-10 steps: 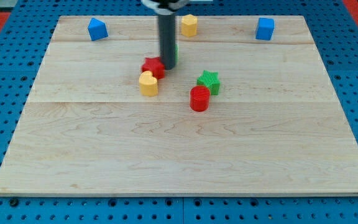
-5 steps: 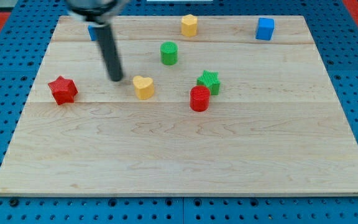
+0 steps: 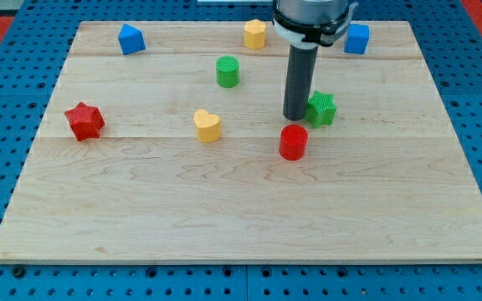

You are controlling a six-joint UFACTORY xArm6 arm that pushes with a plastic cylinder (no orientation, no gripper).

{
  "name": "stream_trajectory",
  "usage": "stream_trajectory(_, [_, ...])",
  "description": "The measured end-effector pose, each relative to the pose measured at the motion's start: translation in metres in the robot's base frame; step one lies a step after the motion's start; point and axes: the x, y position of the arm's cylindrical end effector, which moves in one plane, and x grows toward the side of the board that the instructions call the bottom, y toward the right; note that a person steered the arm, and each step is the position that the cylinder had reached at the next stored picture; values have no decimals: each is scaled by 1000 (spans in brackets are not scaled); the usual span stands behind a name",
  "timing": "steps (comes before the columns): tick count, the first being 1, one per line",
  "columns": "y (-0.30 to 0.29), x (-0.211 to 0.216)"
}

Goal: Move the red star and green star towards center left and right of the board

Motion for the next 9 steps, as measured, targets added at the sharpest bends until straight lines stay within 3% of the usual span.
stream_trajectory(3, [13,-10])
stream_trajectory(4, [29,-13])
stream_trajectory(5, [89,-13])
stream_trajectory(6, [97,-4])
stream_trajectory(8, [-12,-5])
stream_trajectory(9, [-113,-5])
